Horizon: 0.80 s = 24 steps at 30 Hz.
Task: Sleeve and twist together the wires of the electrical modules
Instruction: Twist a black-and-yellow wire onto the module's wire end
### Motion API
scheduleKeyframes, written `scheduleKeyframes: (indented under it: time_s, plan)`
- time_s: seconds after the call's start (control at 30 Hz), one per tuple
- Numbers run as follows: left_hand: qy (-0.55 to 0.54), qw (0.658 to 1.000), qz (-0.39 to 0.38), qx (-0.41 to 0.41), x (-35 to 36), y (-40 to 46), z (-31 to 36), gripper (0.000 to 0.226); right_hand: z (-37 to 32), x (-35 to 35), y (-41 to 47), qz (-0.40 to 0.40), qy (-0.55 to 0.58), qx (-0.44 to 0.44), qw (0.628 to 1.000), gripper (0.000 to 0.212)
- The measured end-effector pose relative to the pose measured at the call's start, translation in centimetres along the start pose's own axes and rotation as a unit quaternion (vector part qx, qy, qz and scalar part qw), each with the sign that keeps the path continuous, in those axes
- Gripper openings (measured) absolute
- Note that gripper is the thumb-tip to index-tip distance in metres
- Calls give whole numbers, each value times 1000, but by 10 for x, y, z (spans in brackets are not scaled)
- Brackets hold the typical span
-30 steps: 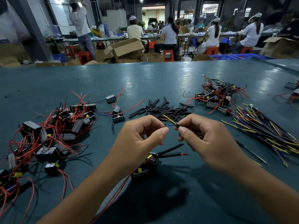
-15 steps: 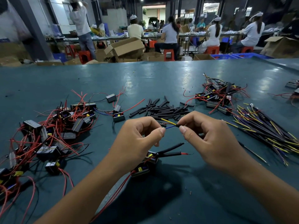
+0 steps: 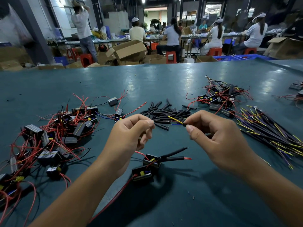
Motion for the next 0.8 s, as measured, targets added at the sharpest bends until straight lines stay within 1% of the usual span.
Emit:
scheduleKeyframes:
  time_s: [0.03, 0.1, 0.17, 0.3, 0.37, 0.5, 0.8]
  plan:
    - [-5, 1000, -19, 14, 3, -1, 4, 11, 0, 1, 0, -4, 0, -1, 1000, 6]
    - [19, 998, -56, 38, 9, -3, 7, 19, -2, 3, -1, -10, -2, -5, 1000, 7]
    - [54, 994, -71, 56, 12, -5, 7, 24, -4, 4, -2, -18, -8, -12, 1000, 7]
    - [54, 994, -73, 55, 14, -5, 7, 26, -8, 5, -2, -26, -23, -23, 999, 7]
    - [35, 996, -78, 37, 16, -6, 5, 25, -9, 5, -3, -31, -23, -30, 999, 8]
    - [2, 997, -84, 0, 19, -6, -1, 16, -8, 7, -3, -46, -14, -33, 998, 9]
    - [23, 996, -78, 33, 20, -8, 1, 15, 1, 12, -3, -56, 68, 12, 996, 10]
Point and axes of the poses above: each hand's wrist, its own y-axis towards the middle knuckle, its own x-axis out of the palm, z = x × y, the point moved 6 cm from there along y, towards the middle knuckle, and after that the axes turned 5 degrees about -y, right-handed, at the moved point
